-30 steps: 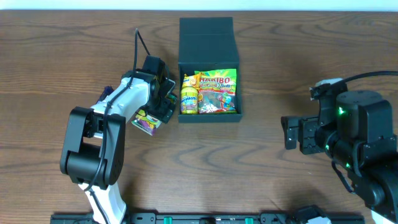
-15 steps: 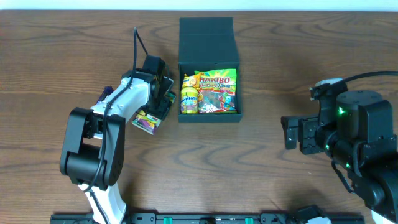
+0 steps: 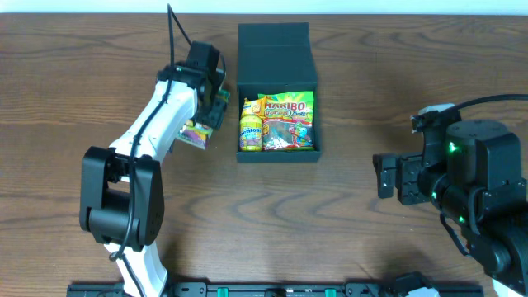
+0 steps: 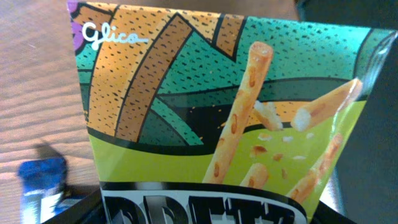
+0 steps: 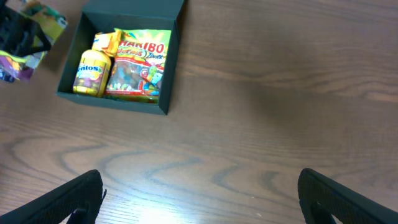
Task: Pack container
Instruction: 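Carry the Pretz box into the black box and release it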
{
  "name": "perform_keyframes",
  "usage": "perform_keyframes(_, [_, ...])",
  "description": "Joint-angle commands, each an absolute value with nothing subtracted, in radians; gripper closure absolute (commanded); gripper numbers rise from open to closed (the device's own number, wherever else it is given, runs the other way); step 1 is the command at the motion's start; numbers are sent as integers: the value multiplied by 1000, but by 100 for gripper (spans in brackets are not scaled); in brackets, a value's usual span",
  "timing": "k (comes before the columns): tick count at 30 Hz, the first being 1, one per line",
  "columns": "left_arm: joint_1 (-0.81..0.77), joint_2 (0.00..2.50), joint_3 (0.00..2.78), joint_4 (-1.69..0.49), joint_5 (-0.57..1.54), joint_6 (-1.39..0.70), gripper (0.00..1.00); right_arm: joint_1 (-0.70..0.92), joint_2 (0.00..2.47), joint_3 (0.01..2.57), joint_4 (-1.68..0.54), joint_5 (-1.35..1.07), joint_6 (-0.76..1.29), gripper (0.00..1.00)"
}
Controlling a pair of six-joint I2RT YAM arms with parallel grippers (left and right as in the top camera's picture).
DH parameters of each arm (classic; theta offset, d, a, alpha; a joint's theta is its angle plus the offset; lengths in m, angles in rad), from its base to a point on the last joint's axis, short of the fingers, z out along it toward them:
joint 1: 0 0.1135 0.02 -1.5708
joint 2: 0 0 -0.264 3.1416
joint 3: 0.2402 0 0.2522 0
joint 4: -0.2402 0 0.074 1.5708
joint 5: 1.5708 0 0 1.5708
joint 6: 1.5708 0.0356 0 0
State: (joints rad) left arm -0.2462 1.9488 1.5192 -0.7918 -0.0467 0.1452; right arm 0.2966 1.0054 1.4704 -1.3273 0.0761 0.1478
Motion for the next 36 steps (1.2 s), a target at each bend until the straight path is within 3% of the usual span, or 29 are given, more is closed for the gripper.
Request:
perform_keyframes(1, [-257, 1954, 1608, -818, -63, 96, 31, 287, 1002, 1470, -1328, 82, 133, 1])
perform_keyframes(10, [-378, 1955, 1706, -848, -42, -112, 29, 287, 1002, 1470, -1328, 82, 133, 1])
perform_keyframes(19, [-551, 1969, 1706, -715, 39, -359, 25, 287, 1002, 1470, -1328, 82, 133, 1])
perform_keyframes(36, [-614, 2073, 1720, -649, 198, -574, 29, 287, 1002, 1470, -1328, 81, 133, 1])
